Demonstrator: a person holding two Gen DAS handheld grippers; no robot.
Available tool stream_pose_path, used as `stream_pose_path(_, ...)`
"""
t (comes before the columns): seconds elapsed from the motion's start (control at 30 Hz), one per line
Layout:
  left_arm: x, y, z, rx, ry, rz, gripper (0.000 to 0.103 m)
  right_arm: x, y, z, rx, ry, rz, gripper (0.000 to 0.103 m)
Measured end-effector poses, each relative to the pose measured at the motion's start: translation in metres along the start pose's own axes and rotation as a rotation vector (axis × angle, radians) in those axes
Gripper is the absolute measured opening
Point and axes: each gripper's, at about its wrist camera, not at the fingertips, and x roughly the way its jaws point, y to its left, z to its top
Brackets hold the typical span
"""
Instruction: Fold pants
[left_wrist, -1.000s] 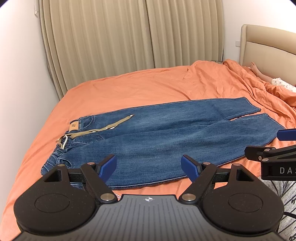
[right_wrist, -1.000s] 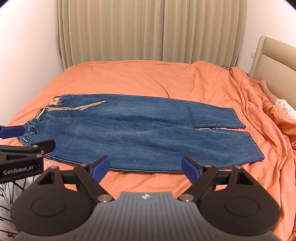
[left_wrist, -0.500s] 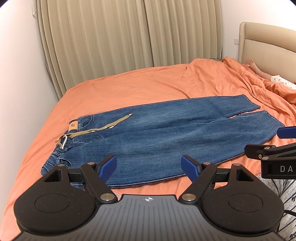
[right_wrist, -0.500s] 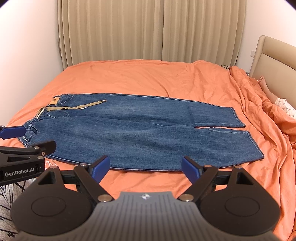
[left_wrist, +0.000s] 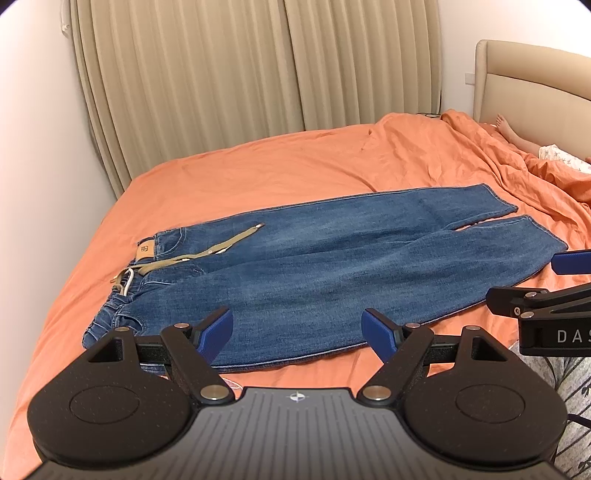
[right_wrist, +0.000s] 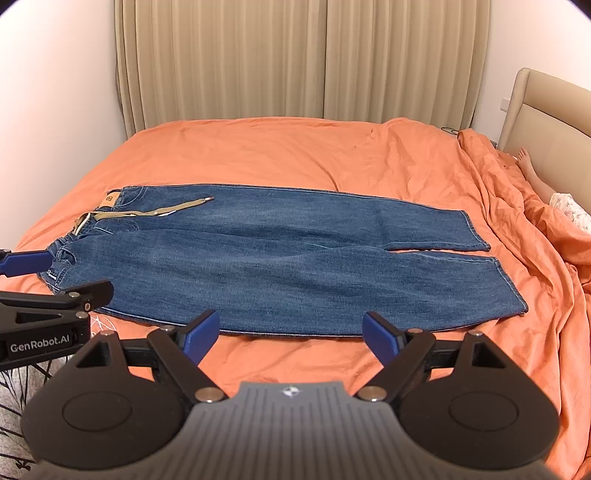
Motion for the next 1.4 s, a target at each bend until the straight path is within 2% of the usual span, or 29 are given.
stream_pose_path(0.3,0.0,-0.001,-0.001,0.016,0.007,0.005,0.092,-0.006,0.0,-0.004,-0.009,-0.006,0.006,0.081)
stream_pose_path(0.47,0.006,0.007,-0.006,0.106,0.008,0.048,0.092,-0.005,-0.009,-0.005,-0.014,-0.028,0.02,0.081)
stream_pose_path(0.6,0.019,0.023,-0.006,0.174,0.021,0.074,0.092,0.005,-0.026,-0.006,-0.017,-0.046,0.07,0.081)
stream_pose_path(0.7,0.03,0.039,-0.005,0.245,0.039,0.029,0.091,0.015,-0.041,-0.006,-0.049,-0.074,0.095,0.081)
stream_pose_path(0.8,0.046,0.063,0.0,0.311,0.065,-0.009,0.09,0.03,-0.06,0.0,-0.091,-0.057,0.091,0.081)
stream_pose_path(0.93,0.078,0.101,0.011,0.393,0.14,-0.106,0.083,0.056,-0.088,0.018,-0.116,0.03,0.056,0.081)
stream_pose_path(1.03,0.102,0.125,0.015,0.473,0.195,-0.138,0.081,0.075,-0.106,0.031,-0.128,0.095,-0.011,0.079)
stream_pose_path(1.13,0.126,0.139,0.008,0.578,0.269,-0.178,0.08,0.093,-0.124,0.041,-0.142,0.122,-0.043,0.071)
stream_pose_path(1.2,0.139,0.138,-0.004,0.664,0.318,-0.214,0.079,0.106,-0.136,0.045,-0.156,0.14,-0.063,0.056)
stream_pose_path(1.23,0.144,0.136,-0.012,0.704,0.349,-0.24,0.079,0.112,-0.142,0.046,-0.167,0.152,-0.073,0.053)
stream_pose_path(1.33,0.161,0.133,-0.032,0.775,0.425,-0.306,0.079,0.134,-0.16,0.048,-0.175,0.202,-0.098,0.047)
stream_pose_path(1.4,0.175,0.129,-0.043,0.8,0.467,-0.315,0.079,0.147,-0.175,0.048,-0.164,0.234,-0.093,0.046)
